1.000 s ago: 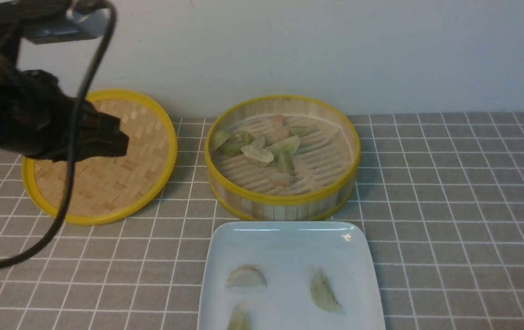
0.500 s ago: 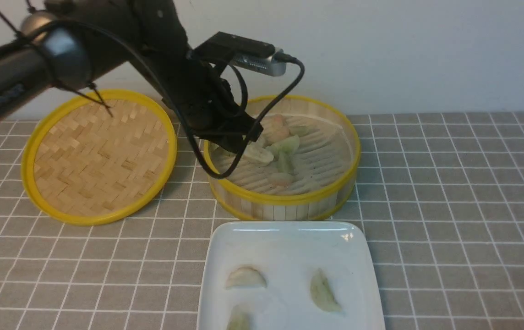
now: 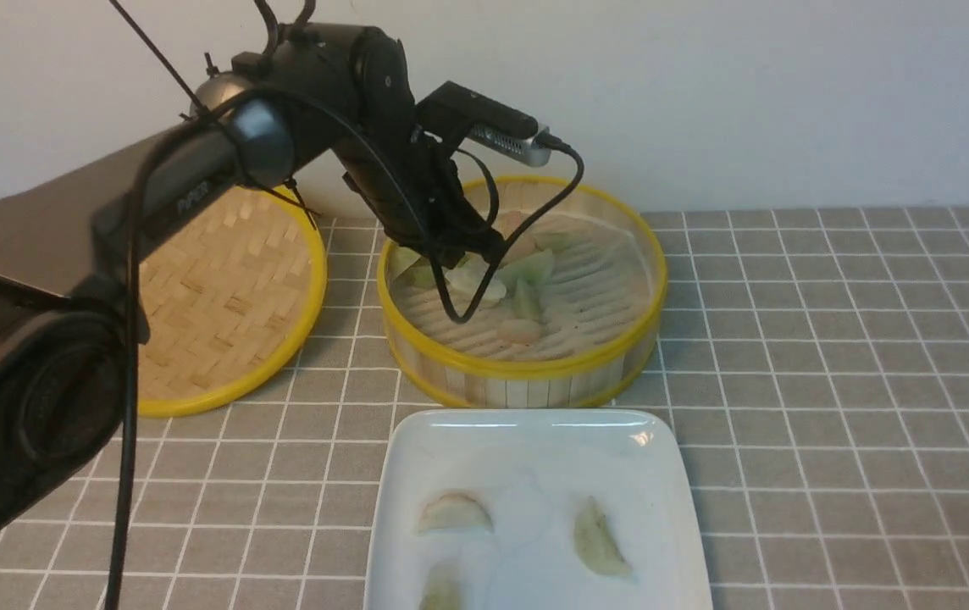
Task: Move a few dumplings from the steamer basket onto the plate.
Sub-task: Use the left arm to grab a dumpling from the steamer
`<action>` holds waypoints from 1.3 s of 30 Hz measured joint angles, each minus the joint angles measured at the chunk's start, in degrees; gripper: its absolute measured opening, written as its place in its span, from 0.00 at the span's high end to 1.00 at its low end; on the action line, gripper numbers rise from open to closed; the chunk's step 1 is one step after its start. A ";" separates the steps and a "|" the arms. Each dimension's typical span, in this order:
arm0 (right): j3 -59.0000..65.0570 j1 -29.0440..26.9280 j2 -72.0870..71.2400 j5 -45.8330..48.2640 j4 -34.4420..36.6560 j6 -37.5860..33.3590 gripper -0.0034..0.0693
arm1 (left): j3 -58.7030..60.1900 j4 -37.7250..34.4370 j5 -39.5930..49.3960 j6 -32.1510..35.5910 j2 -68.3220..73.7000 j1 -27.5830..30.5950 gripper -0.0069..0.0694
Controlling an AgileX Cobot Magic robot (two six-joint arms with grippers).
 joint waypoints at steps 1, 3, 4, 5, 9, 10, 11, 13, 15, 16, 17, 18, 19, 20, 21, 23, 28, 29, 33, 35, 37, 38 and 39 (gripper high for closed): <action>0.00 0.00 0.00 -0.96 2.52 0.32 0.97 | 0.00 0.00 -1.00 0.00 0.35 0.00 0.77; 0.00 0.00 0.00 -2.48 8.84 0.48 0.97 | 0.00 0.00 -3.25 0.06 1.30 0.00 0.64; 0.00 0.00 0.00 -2.53 9.34 0.48 0.97 | 0.00 0.00 -3.44 0.06 1.49 0.00 0.63; 0.00 0.00 0.00 -2.79 12.42 0.48 0.97 | 0.00 0.00 -4.39 0.06 2.18 0.00 0.55; 0.00 0.00 0.00 -3.39 16.29 0.48 0.97 | -0.06 0.00 -6.14 0.17 4.67 0.00 0.32; 0.00 0.00 0.00 -3.46 16.57 0.48 0.97 | -0.11 -0.56 -6.21 0.17 5.22 0.00 0.30; 0.00 0.00 0.00 -3.51 16.75 0.48 0.97 | -0.29 -1.46 -6.73 0.17 5.56 0.00 0.25; 0.00 0.00 0.00 -3.51 16.93 0.48 0.97 | -0.59 -2.01 -7.28 0.23 6.29 -0.09 0.21; 0.00 0.00 0.00 -3.63 17.04 0.48 0.97 | -0.77 -2.84 -7.44 0.23 6.70 -0.21 0.21; 0.00 0.00 0.00 -3.63 17.18 0.48 0.97 | -0.77 -3.26 -7.44 0.23 7.00 -0.25 0.22; 0.00 0.00 0.00 -3.63 17.22 0.48 0.97 | -0.92 -3.57 -7.44 0.23 7.13 -0.32 0.24; 0.00 0.00 0.00 -3.63 17.22 0.48 0.97 | -0.98 -3.54 -7.44 0.23 7.16 -0.32 0.25; 0.00 0.00 0.00 -3.64 17.35 0.48 0.97 | -1.04 -4.24 -7.09 0.27 7.22 -0.32 0.30; 0.00 0.00 0.00 -3.64 17.40 0.48 0.97 | -1.04 -4.83 -6.81 0.27 7.37 -0.32 0.35; 0.00 0.00 0.00 -3.64 17.43 0.48 0.97 | -1.04 -5.74 -6.44 0.27 7.52 -0.32 0.42; 0.00 0.00 0.00 -3.64 17.48 0.48 0.97 | -1.04 -6.81 -5.47 0.34 7.80 -0.38 0.52; 0.00 0.00 0.00 -3.69 17.70 0.48 0.97 | -1.04 -8.16 -5.36 1.40 8.01 -0.26 0.64; 0.00 0.00 0.00 -3.69 17.70 0.48 0.97 | -1.04 -8.36 -5.25 1.84 8.01 -0.21 0.64; 0.00 0.00 0.00 -3.69 17.72 0.48 0.97 | -1.35 -8.30 -2.87 1.97 7.29 -0.15 0.64; 0.00 0.00 0.00 -3.69 17.76 0.48 0.97 | -2.02 -8.07 0.46 1.97 6.61 -0.14 0.64; 0.00 0.00 0.00 -4.00 18.14 0.48 0.97 | -3.46 -7.70 4.09 1.97 4.85 -0.03 0.64; 0.00 0.00 0.00 -4.48 18.32 0.48 0.97 | -4.02 -7.64 5.65 1.97 3.97 0.02 0.64; 0.00 0.00 0.00 -5.41 18.67 0.54 0.97 | -4.73 -7.44 7.81 1.97 2.65 0.07 0.64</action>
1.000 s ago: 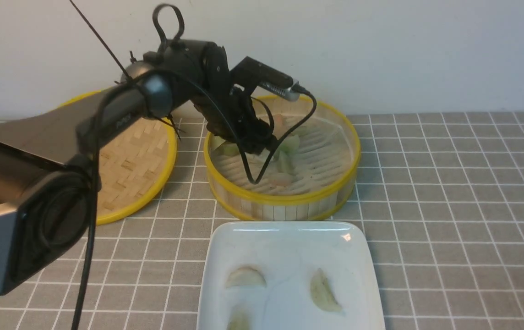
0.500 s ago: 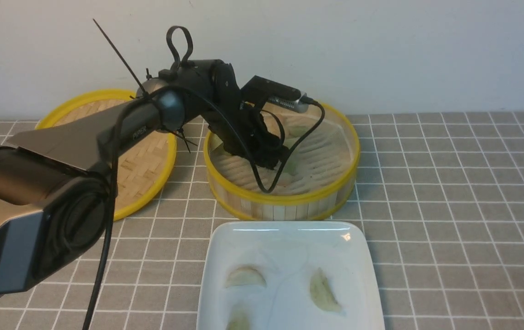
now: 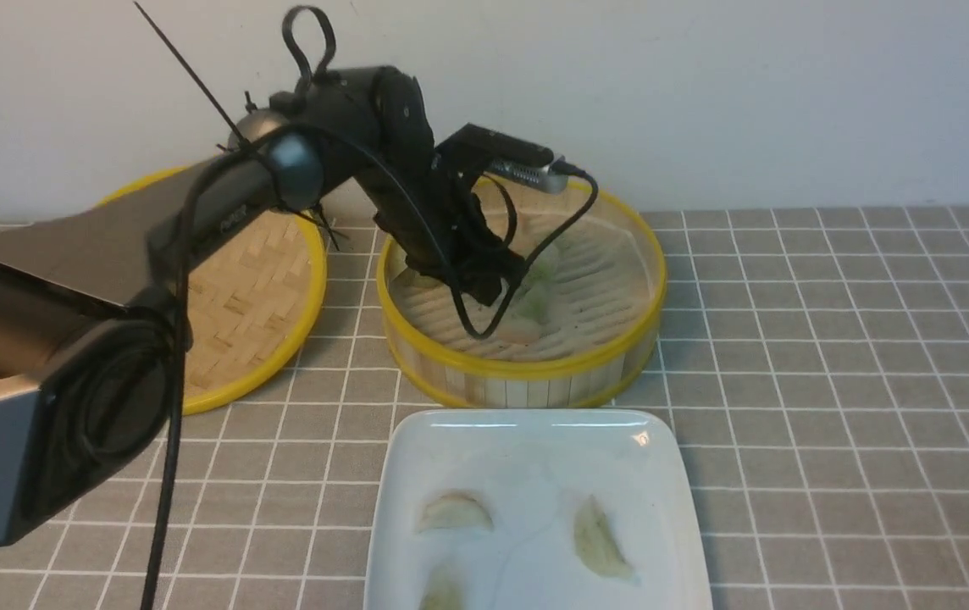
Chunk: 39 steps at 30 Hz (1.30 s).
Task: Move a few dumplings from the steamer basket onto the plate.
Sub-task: Use the left arm to grab a dumpling from the steamer, then use the left arm to put the dumpling into the plate
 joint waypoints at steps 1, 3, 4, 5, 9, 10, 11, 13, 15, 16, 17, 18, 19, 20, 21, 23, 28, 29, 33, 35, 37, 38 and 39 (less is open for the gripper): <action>0.00 0.00 0.00 -1.21 0.72 0.06 0.97 | -0.65 0.18 2.85 0.00 -1.53 0.07 0.64; 0.00 0.00 0.00 -2.82 1.59 0.38 0.97 | -1.31 0.18 5.67 0.00 -3.85 0.07 0.64; 0.00 0.00 0.00 -3.55 2.49 0.76 0.97 | -1.63 0.30 8.16 0.00 -6.01 0.07 0.64; -0.18 0.00 0.00 -3.55 2.86 0.82 0.97 | -1.81 0.31 9.88 0.00 -8.41 0.07 0.64; -6.12 0.00 1.52 2.26 1.55 -1.68 0.97 | -1.92 0.23 11.03 -0.10 -13.11 0.07 0.64; -8.65 0.00 3.33 4.38 0.43 -3.30 0.97 | -1.92 0.23 11.09 -0.39 -14.23 -0.01 0.64; -8.65 0.00 3.33 4.38 0.43 -3.30 0.97 | -1.92 0.18 11.09 -0.49 -14.58 -0.08 0.64; -15.92 0.00 9.52 10.43 -2.25 -6.98 0.97 | -1.62 0.18 11.45 -2.47 -16.13 -0.51 0.64; -21.88 0.00 15.63 17.18 -4.68 -9.83 0.97 | 0.27 -0.03 11.45 -4.01 -17.54 -1.53 0.64; -24.27 0.00 18.22 20.35 -5.73 -10.87 0.97 | 2.23 -0.20 11.45 -4.45 -18.48 -2.35 0.64; -27.24 0.00 21.46 24.62 -7.00 -12.08 0.97 | 4.22 -0.31 11.45 -4.75 -19.27 -3.10 0.64; -29.00 0.00 22.76 26.34 -7.76 -12.56 0.97 | 5.89 -0.31 11.45 -4.82 -19.86 -3.52 0.64; -32.91 0.00 27.21 33.19 -9.39 -14.03 0.97 | 10.19 -0.43 11.45 -5.07 -21.09 -5.25 0.64; -35.52 0.00 30.85 37.17 -10.53 -15.09 0.97 | 13.99 -0.50 11.45 -5.07 -21.81 -6.67 0.64; -37.86 0.00 33.70 40.73 -11.51 -15.88 0.97 | 17.11 -0.60 11.45 -5.07 -22.06 -7.91 0.64; -41.03 0.00 37.81 45.31 -12.88 -17.01 0.97 | 21.80 -0.87 11.45 -5.07 -21.87 -9.93 0.64; -46.21 0.00 45.94 52.48 -14.13 -19.45 0.97 | 28.47 -0.91 11.33 -5.07 -17.71 -14.14 0.64; -46.41 0.00 46.56 52.85 -14.13 -19.54 0.97 | 28.64 -0.91 10.95 -5.07 -16.67 -14.61 0.64; -46.48 0.00 47.66 53.29 -14.09 -20.35 0.97 | 28.73 -0.89 10.36 -5.12 -13.72 -15.44 0.63; -46.53 0.00 47.66 53.29 -14.03 -20.73 0.97 | 28.73 -0.89 10.15 -5.28 -13.29 -15.43 0.58; -46.59 0.00 47.66 53.29 -13.89 -20.81 0.97 | 28.73 -0.78 9.72 -5.70 -13.29 -15.43 0.51; -46.59 0.00 47.68 53.29 -13.54 -20.85 0.97 | 28.73 -0.83 9.29 -6.15 -13.29 -15.43 0.41; -46.59 0.00 47.87 53.29 -13.10 -20.91 0.97 | 28.67 -0.83 9.20 -6.24 -13.29 -15.43 0.37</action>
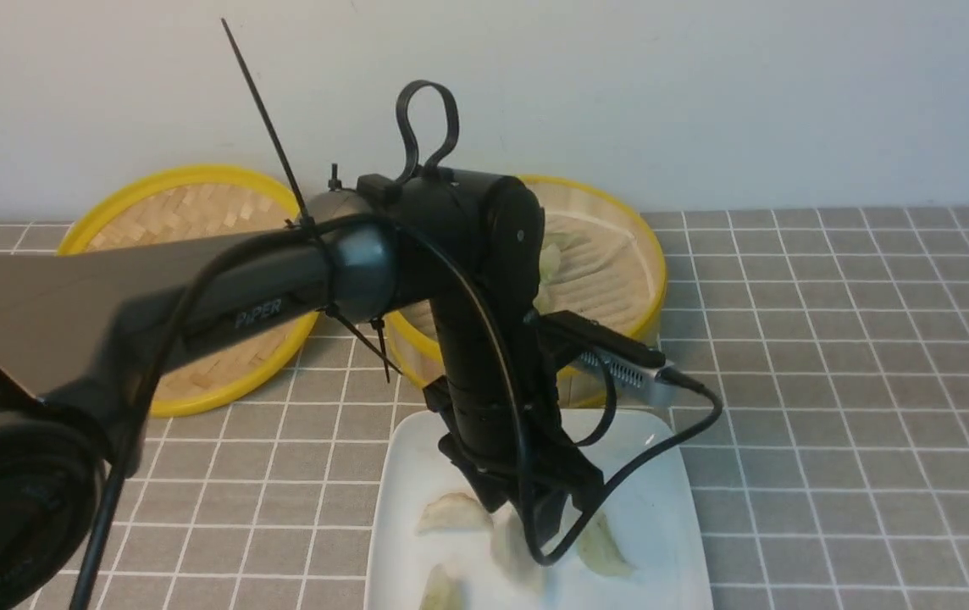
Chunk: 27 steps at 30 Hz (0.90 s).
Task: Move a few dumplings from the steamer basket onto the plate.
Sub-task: Use the left arm to put the dumpling into the plate, then use the right arm to grab a dumpling from inside the steamer
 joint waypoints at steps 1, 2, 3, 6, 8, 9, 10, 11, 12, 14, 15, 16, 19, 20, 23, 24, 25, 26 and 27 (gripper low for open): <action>-0.12 0.00 0.16 0.07 0.61 -0.35 0.97 | -0.05 0.00 0.00 -0.22 0.00 0.00 0.33; -0.33 0.00 0.52 0.15 1.20 -0.98 0.97 | -0.28 0.00 0.05 -0.64 0.00 0.00 0.28; -0.61 0.00 0.98 0.29 1.72 -1.70 0.97 | -0.60 0.06 0.12 -1.00 0.00 0.00 0.25; -3.81 0.00 3.17 2.45 3.44 -3.37 0.97 | -2.28 0.68 0.17 -1.90 -0.07 0.00 0.26; -6.73 0.00 5.21 3.96 4.19 -4.15 0.97 | -2.40 2.53 0.11 -2.64 -0.95 0.00 0.34; -7.42 0.00 5.43 4.15 4.35 -4.23 0.97 | -2.40 2.79 0.11 -2.90 -1.10 0.00 0.37; -9.57 0.00 7.11 5.42 4.88 -4.45 0.97 | -2.35 4.72 0.16 -3.68 -2.51 0.00 0.46; -11.66 0.00 8.43 6.46 5.27 -4.51 0.97 | -2.35 6.18 0.22 -4.39 -3.87 0.00 0.55; -13.01 0.33 9.87 7.02 5.34 -4.51 0.97 | -2.35 7.52 0.29 -5.13 -5.55 0.07 0.66; -16.35 2.12 13.01 7.55 4.93 -4.56 0.97 | -2.35 9.02 0.43 -6.68 -9.67 0.73 0.83; -17.44 3.58 14.77 7.61 4.63 -4.56 0.97 | -2.28 9.13 0.49 -7.17 -12.02 1.19 0.86; -18.97 5.35 16.65 7.61 4.01 -4.43 0.97 | -2.07 9.13 0.75 -7.77 -14.48 2.04 0.89; -21.35 9.34 20.79 7.61 2.47 -2.82 0.97 | -1.05 9.16 1.08 -8.17 -19.72 3.75 0.91; -23.32 13.04 25.02 7.61 1.11 -0.46 0.97 | 0.41 9.16 1.37 -8.59 -24.72 5.36 0.92; -27.38 17.93 31.75 7.61 -2.80 2.35 0.97 | 3.97 9.56 1.56 -9.58 -31.97 7.55 0.92; -29.49 19.27 35.03 7.61 -4.80 3.11 0.97 | 5.89 9.61 1.76 -10.22 -35.27 8.36 0.92; -31.37 20.37 37.73 7.55 -6.45 3.71 0.97 | 7.50 9.75 1.83 -10.69 -38.07 8.82 0.92; -33.36 21.25 40.41 7.37 -7.84 4.40 0.97 | 9.12 9.83 1.94 -11.31 -40.84 9.37 0.92; -35.43 21.93 43.05 7.23 -9.04 5.16 0.97 | 10.74 9.95 2.14 -12.01 -43.64 9.76 0.92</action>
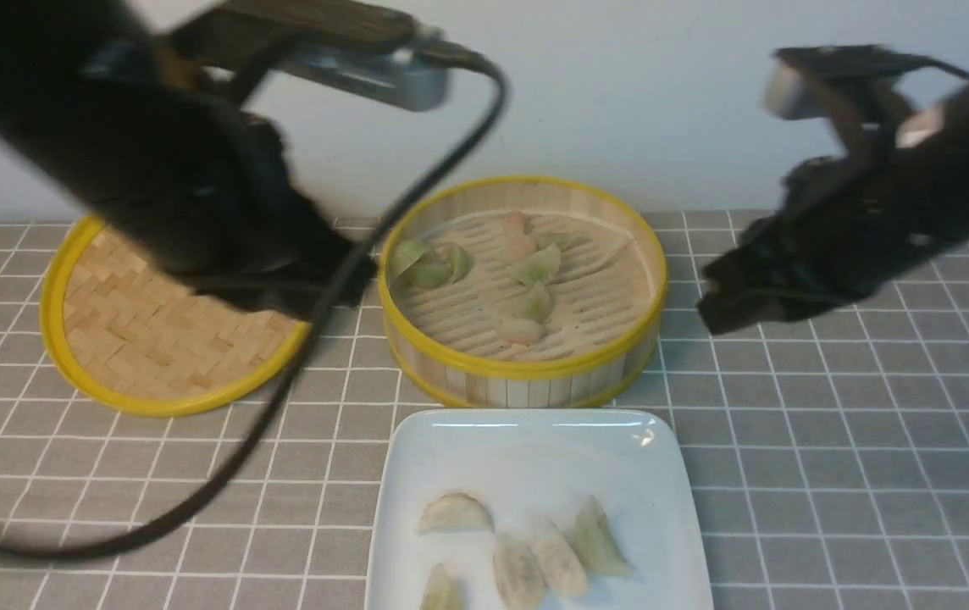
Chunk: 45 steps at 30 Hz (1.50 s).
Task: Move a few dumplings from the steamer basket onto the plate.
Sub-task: Use the right arm to grab a dumpling from inside the steamer
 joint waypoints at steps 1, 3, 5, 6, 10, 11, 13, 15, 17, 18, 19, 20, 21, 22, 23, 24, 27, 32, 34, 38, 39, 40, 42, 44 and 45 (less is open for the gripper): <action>-1.72 0.52 2.59 -0.14 -0.71 0.69 0.96 | 1.60 0.06 0.12 -0.39 -2.78 0.14 0.92; -5.77 1.19 7.23 -0.31 -1.88 1.38 0.96 | 4.43 0.06 0.60 -2.12 -7.74 0.42 0.92; -10.50 1.62 12.33 -0.91 -3.02 1.41 0.94 | 7.05 0.06 0.79 -3.41 -12.47 0.41 0.92; -10.95 1.69 12.83 -1.01 -3.15 1.41 0.94 | 7.60 0.06 0.79 -3.51 -13.48 0.41 0.92; -20.92 1.95 23.52 -3.09 -4.35 0.63 0.85 | 13.38 0.06 1.06 -4.77 -23.34 0.41 0.92; -21.79 1.95 24.44 -3.15 -4.35 0.63 0.84 | 13.38 0.01 1.05 -4.85 -23.34 0.41 0.92; -25.59 1.95 27.93 -3.09 -4.35 0.57 0.77 | 15.46 0.01 1.17 -5.53 -26.53 0.41 0.92; -30.09 2.12 32.94 -2.34 -4.22 -0.32 0.66 | 17.44 0.01 1.21 -6.39 -29.34 0.41 0.92; -32.99 2.53 36.07 -1.16 -4.22 -1.81 0.56 | 18.85 0.01 1.37 -6.68 -31.34 0.41 0.92; -33.86 2.78 37.13 -0.73 -4.22 -2.60 0.53 | 19.22 0.01 1.37 -6.94 -31.89 0.41 0.92; -34.74 3.24 38.33 -0.25 -4.22 -3.41 0.49 | 19.64 0.01 1.45 -7.14 -32.45 0.41 0.92; -35.41 3.70 39.38 0.08 -4.27 -3.85 0.45 | 19.93 0.01 1.63 -7.44 -32.75 0.41 0.92; -35.94 4.24 40.50 0.23 -4.27 -4.20 0.39 | 20.37 0.01 1.74 -7.87 -33.14 0.48 0.92; -36.06 4.57 41.14 0.10 -4.27 -4.35 0.36 | 20.57 0.01 1.88 -8.10 -33.20 0.48 0.92; -36.19 4.88 41.74 0.03 -4.21 -4.41 0.34 | 20.79 0.01 1.88 -8.34 -33.32 0.48 0.92; -36.31 5.13 42.31 -0.23 -4.21 -4.46 0.31 | 21.09 0.01 1.93 -8.56 -33.38 0.48 0.92; -36.32 5.42 44.24 -1.73 -4.21 -4.65 0.27 | 21.97 0.01 1.93 -8.70 -33.38 0.48 0.92; -36.48 5.42 45.39 -4.98 -3.67 -4.64 0.29 | 22.55 0.01 1.94 -8.94 -33.38 0.48 0.92; -36.48 5.42 45.61 -5.93 -3.53 -4.69 0.38 | 22.55 0.01 1.94 -8.98 -33.38 0.48 0.92; -36.62 5.42 45.68 -6.11 -3.78 -4.84 0.66 | 22.55 0.05 1.94 -8.98 -33.38 0.48 0.92; -36.82 5.42 45.68 -5.89 -4.25 -4.79 0.67 | 22.55 0.05 1.94 -8.98 -33.38 0.48 0.92; -36.81 5.42 45.68 -5.83 -4.36 -4.73 0.67 | 22.55 0.05 1.94 -8.98 -33.38 0.48 0.92; -36.91 5.42 45.46 -3.96 -5.79 -2.65 0.67 | 22.55 0.18 1.94 -8.98 -33.40 0.48 0.92; -36.91 5.13 44.89 -1.23 -6.16 -1.81 0.67 | 22.55 0.26 1.94 -8.98 -33.40 0.48 0.92; -36.91 5.04 44.57 0.62 -6.23 -1.66 0.67 | 22.55 0.32 1.94 -8.98 -33.40 0.48 0.92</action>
